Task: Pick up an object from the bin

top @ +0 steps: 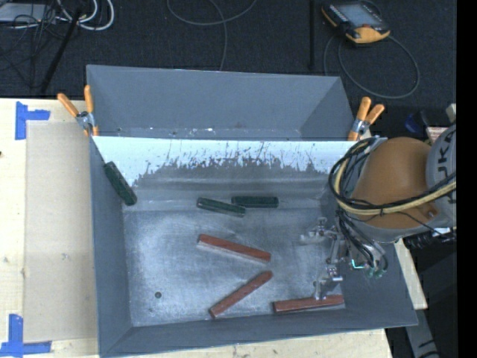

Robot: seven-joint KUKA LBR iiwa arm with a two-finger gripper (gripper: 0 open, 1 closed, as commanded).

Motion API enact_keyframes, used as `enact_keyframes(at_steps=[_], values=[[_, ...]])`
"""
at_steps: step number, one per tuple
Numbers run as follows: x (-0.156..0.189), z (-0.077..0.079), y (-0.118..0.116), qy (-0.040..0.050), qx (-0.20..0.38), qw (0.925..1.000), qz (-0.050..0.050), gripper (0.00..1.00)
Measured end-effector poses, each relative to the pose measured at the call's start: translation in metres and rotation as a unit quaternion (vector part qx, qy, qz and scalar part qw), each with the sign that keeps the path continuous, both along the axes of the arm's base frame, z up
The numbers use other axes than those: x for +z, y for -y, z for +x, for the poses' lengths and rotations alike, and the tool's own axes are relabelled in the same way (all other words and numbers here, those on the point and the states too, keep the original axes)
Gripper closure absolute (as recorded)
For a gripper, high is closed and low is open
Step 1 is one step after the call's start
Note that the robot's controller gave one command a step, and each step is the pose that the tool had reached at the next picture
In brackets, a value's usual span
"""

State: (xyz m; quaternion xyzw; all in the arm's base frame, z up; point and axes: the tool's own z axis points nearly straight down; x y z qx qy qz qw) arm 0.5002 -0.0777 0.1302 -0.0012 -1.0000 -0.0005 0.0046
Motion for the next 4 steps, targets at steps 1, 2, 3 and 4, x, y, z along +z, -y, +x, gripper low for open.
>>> enact_keyframes(at_steps=[1,2,3,4], values=[[0.004,0.002,0.000,0.0035,0.001,1.0000,0.000,0.00],[-0.025,0.021,-0.030,0.0063,0.028,0.9996,-0.002,0.00],[-0.031,0.007,-0.111,0.0036,0.116,0.9933,0.000,1.00],[-0.031,0.007,-0.111,0.0036,0.116,0.9932,0.000,0.00]])
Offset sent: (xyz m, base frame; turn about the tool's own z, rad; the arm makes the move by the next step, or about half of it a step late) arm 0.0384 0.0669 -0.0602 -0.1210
